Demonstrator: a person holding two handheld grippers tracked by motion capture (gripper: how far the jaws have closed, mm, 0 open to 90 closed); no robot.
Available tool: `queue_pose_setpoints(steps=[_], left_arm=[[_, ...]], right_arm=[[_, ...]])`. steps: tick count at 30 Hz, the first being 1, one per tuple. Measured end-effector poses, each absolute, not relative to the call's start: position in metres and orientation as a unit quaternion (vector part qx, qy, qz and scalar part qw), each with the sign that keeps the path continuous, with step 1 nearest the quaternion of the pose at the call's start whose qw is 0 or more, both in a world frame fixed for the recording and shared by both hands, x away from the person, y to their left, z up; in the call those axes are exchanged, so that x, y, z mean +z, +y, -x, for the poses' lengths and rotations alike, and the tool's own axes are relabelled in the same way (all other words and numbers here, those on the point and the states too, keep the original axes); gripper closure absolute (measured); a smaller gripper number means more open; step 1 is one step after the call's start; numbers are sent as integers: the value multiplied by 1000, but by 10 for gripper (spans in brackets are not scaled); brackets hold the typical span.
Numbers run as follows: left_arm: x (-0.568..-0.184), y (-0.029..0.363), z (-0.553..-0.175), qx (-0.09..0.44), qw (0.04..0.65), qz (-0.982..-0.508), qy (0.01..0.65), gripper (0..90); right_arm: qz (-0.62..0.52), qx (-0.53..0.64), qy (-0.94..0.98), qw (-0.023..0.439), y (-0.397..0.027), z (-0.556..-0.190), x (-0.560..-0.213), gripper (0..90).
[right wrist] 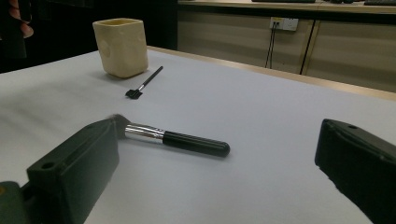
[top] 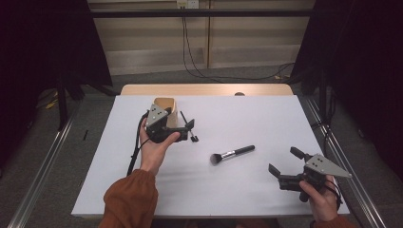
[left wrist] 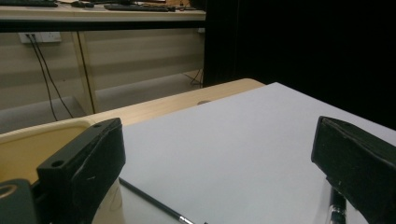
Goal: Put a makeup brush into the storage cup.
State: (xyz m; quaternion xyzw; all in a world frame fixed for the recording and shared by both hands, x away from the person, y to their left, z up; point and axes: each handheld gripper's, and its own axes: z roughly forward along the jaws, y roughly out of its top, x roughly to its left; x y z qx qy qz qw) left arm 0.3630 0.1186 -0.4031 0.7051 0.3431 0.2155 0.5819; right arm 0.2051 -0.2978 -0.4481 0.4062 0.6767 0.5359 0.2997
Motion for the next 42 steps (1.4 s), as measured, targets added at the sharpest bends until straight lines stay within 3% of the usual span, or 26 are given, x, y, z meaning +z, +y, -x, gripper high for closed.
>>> queue_pose_setpoints(steps=[18, 42], left_arm=[[-412, 106, -385, 201, 550, -731, 351, 25], [-404, 75, -407, 119, 377, -825, 404, 39]], right_arm=[[-406, 534, 679, 298, -297, -205, -448, 0], [-406, 532, 683, 294, -297, -205, -449, 0]])
